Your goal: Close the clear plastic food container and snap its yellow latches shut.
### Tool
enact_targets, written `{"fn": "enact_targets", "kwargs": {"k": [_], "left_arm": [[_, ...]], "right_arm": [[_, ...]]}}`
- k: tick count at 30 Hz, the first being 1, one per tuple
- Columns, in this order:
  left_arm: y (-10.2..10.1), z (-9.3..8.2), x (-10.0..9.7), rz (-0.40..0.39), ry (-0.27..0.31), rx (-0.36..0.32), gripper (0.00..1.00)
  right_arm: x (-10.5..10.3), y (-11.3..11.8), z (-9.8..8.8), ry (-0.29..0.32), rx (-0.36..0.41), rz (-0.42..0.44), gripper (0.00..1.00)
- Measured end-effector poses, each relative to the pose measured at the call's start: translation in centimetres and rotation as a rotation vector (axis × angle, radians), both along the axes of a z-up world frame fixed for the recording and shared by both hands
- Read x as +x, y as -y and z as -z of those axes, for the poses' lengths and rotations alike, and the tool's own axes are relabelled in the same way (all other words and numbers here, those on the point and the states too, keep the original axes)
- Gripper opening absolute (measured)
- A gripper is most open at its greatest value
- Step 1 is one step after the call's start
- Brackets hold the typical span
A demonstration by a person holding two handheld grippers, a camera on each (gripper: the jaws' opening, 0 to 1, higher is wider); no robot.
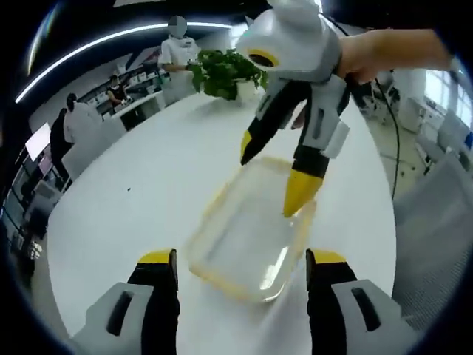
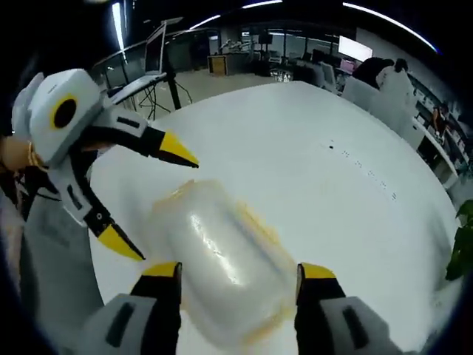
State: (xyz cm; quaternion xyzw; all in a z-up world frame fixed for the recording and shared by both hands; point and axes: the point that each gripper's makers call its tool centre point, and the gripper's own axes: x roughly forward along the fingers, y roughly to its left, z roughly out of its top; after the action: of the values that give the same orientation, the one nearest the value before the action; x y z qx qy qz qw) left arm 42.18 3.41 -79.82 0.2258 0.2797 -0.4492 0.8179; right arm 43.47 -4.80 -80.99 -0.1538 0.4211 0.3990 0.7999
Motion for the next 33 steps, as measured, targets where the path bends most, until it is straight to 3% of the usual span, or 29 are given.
{"fn": "enact_targets", "kwargs": {"k": [8,11,16,19,23,33], "left_arm": [[-0.9,1.6,-0.5,-0.051,-0.09,-0.037,0.72],[-1.0,2.0,-0.6,-0.105,-0.169,-0.088,0.73],[-1.5,2.6,-0.3,-0.095,-0.168,-0.067,0.71],[-1.9,2.9,-0.1,-0.115,-0.185,-0.07,0.63],[-1.7,3.0,-0.2,-0.11,-0.204,-0.091,0.59],[-3.3,3.5,1.1,-0.112,-0.212,-0.063,0.59]], "right_arm": [[-0.6,2.3,0.0,-0.02,0.018,0.069,0.63],[-1.1,2.8,1.0,-0.034,-0.001,0.076,0.61],[-1.2,2.0,1.1,-0.061,0.067,0.104,0.59],[-1.1,1.6,1.1,-0.055,0.073,0.09,0.59],[-1.0,0.9,1.2,-0.059,0.086,0.082,0.59],[0.2,-0.8,1.3,-0.083,0.098,0.088,0.59]]}}
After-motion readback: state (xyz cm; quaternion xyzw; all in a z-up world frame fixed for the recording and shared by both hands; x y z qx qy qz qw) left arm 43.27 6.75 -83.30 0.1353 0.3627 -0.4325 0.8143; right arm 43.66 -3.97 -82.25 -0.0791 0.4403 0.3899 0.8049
